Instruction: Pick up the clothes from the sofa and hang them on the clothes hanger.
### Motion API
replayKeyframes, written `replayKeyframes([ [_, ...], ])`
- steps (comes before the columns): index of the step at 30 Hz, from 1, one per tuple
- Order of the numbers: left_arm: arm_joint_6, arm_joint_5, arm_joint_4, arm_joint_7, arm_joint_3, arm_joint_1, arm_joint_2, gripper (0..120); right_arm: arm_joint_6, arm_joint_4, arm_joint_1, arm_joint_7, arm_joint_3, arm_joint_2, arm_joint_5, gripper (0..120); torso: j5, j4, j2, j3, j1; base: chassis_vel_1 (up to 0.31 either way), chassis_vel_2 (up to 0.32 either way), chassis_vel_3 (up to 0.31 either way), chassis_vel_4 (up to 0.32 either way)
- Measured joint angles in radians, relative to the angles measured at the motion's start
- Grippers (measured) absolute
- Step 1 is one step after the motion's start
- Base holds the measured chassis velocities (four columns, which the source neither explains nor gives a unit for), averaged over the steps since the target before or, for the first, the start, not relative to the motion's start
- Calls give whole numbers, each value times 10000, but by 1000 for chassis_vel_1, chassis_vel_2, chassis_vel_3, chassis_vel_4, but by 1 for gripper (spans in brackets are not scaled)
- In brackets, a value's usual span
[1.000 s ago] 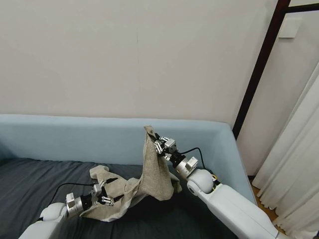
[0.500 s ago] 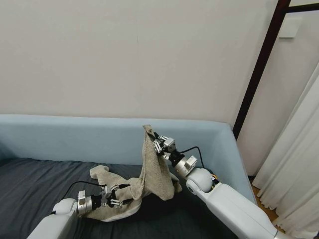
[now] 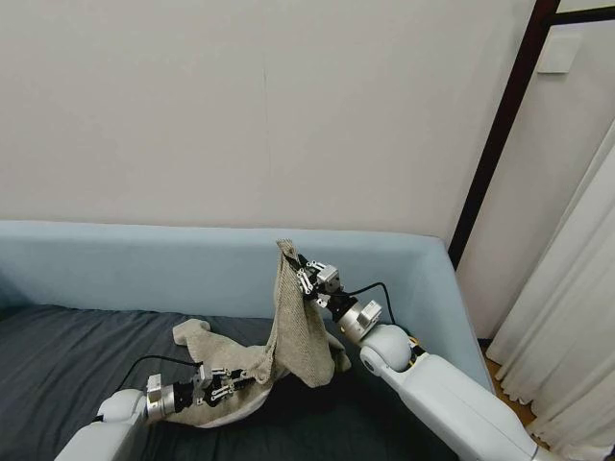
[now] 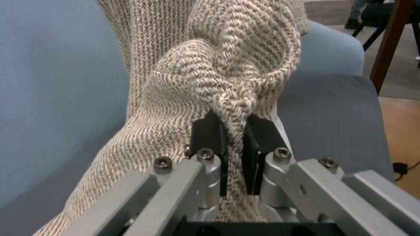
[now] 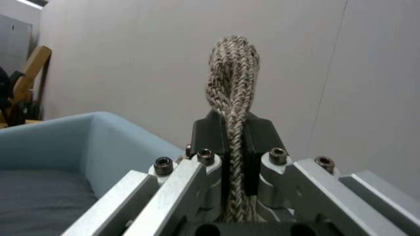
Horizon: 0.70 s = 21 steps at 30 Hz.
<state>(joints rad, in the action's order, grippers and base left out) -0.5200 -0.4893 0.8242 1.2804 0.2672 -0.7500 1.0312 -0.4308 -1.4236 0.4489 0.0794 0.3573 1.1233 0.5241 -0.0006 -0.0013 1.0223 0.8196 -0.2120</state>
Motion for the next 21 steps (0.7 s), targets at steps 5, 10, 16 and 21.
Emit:
replayKeyframes([
  [5, -54, -56, 160, -18, 150, -277, -74, 11, 8, 63, -27, -25, -30, -3, 99, 4, -2, 1, -1, 0, 1, 0, 0, 0, 0],
  [10, -178, -138, 281, -95, 252, -444, -66, 30, 25, 131, -73, -26, -82, 6, 122, 4, -3, 0, -1, 0, 2, 0, 0, 0, 0],
  [16, -211, -164, 300, -143, 291, -463, -65, 50, 30, 217, -82, -17, -154, 21, 125, 4, -2, 0, 0, 0, 2, 0, 0, 0, 0],
  [21, -220, -167, 271, -151, 300, -409, -128, 69, 42, 354, -155, 6, -260, 27, 159, 4, -1, 0, 0, 0, 2, 0, 0, 0, 0],
])
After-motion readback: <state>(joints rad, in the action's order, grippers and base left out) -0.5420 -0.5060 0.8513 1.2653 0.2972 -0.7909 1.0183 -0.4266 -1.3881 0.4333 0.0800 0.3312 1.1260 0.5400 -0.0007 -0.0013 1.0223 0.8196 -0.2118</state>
